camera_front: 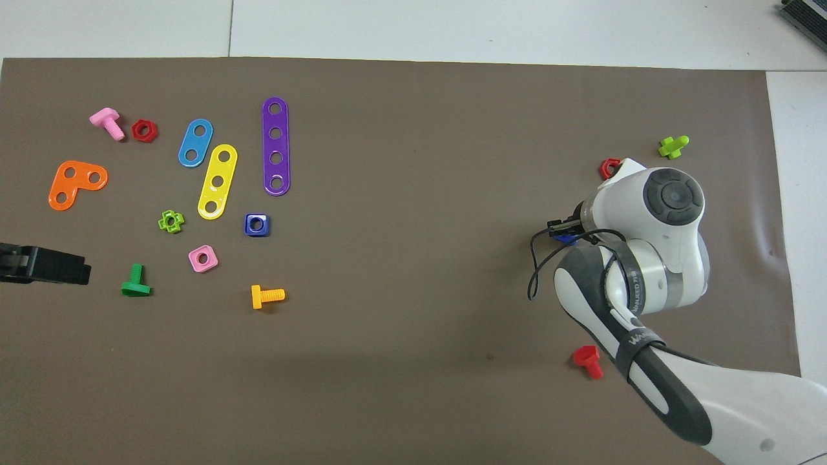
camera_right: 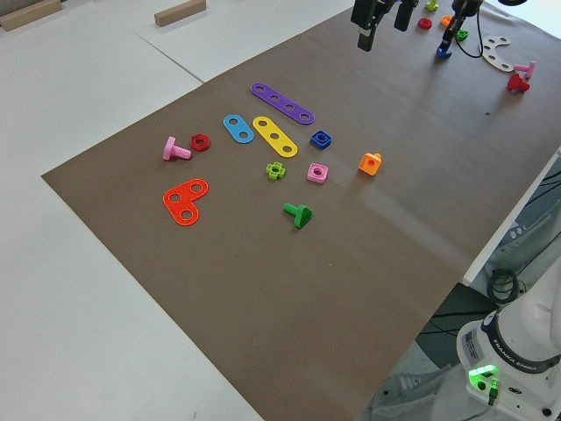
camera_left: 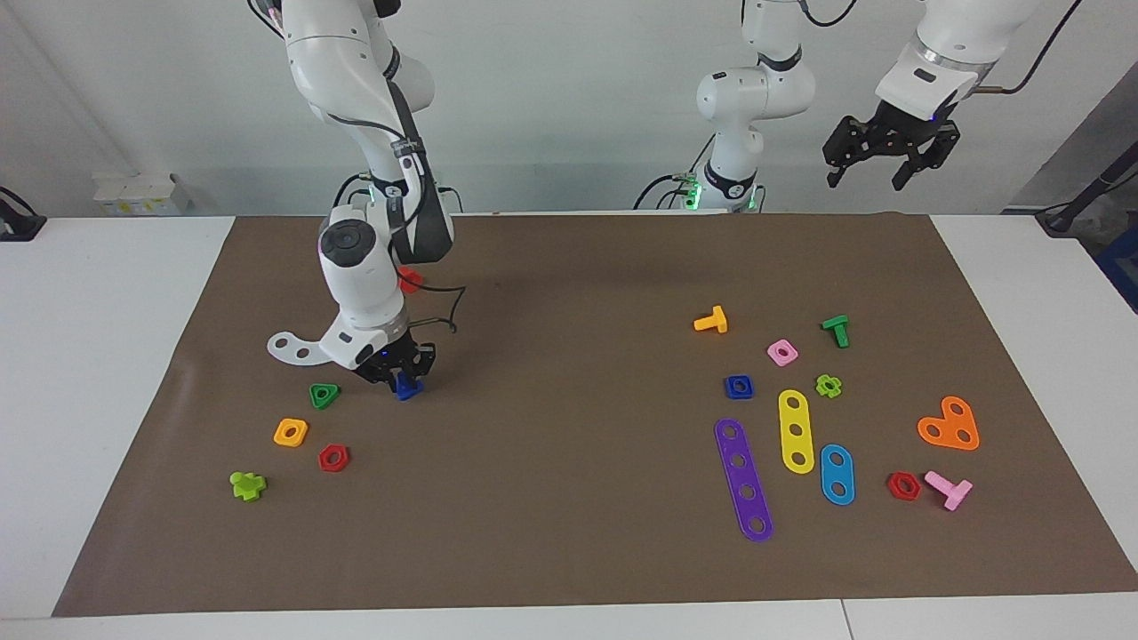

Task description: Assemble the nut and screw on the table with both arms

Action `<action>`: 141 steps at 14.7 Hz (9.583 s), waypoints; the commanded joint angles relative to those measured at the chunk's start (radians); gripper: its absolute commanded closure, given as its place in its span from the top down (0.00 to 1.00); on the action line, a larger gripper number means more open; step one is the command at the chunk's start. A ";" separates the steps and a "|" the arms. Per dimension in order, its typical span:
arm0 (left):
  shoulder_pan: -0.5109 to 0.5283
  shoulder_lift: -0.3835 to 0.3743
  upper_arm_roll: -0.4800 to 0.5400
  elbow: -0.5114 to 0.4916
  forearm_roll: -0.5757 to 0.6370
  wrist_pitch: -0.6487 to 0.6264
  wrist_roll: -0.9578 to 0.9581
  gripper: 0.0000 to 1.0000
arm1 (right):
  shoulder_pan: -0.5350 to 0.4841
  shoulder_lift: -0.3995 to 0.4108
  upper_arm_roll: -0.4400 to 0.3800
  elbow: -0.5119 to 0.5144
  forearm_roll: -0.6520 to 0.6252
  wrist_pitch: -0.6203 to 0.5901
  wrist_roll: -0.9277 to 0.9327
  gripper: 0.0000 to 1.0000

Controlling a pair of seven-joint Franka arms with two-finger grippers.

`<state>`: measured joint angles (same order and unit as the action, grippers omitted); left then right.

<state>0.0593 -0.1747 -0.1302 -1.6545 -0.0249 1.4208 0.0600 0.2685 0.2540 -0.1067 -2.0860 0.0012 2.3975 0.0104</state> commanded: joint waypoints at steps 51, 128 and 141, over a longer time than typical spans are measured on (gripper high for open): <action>-0.073 0.187 -0.011 -0.073 -0.058 0.229 -0.143 0.94 | -0.167 -0.298 0.004 0.359 -0.041 -0.798 0.125 1.00; -0.411 0.631 -0.002 0.273 0.050 0.451 -0.635 1.00 | -0.229 -0.328 0.012 0.465 -0.017 -0.879 0.025 1.00; 0.025 0.256 0.001 -0.031 0.046 0.278 -0.009 1.00 | -0.229 -0.328 0.013 0.463 -0.017 -0.879 0.025 1.00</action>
<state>0.0871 0.1881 -0.1187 -1.6224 0.0145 1.7389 0.0539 0.0470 -0.0523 -0.0986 -1.5972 -0.0268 1.5079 0.0274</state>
